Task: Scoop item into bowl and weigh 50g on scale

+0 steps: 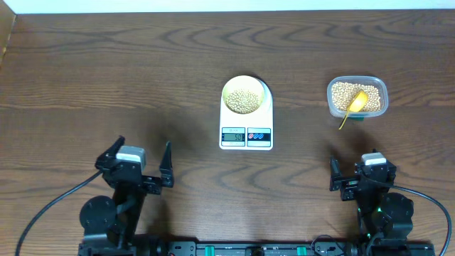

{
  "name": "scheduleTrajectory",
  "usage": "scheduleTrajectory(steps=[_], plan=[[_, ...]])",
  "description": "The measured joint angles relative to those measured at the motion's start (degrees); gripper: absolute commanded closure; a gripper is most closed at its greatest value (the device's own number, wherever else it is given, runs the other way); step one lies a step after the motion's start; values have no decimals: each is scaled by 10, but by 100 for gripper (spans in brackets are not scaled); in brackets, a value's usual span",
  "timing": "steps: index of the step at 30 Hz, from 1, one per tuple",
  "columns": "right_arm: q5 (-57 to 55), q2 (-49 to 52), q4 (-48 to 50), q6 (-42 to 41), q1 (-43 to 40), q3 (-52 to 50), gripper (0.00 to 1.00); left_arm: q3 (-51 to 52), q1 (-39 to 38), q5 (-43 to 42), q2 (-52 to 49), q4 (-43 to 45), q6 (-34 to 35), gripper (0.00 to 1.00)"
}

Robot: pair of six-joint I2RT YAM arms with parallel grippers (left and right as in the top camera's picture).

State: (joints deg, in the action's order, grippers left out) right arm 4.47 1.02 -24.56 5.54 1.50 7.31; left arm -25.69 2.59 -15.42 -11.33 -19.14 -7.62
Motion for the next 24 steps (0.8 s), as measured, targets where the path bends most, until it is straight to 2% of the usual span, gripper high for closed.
scheduleTrajectory(steps=[9,24], plan=[[0,0,0,0,0,0,1,114,0,-12,43,120,-1,2],[0,0,0,0,0,0,1,207,0,-12,101,162,-1,2]])
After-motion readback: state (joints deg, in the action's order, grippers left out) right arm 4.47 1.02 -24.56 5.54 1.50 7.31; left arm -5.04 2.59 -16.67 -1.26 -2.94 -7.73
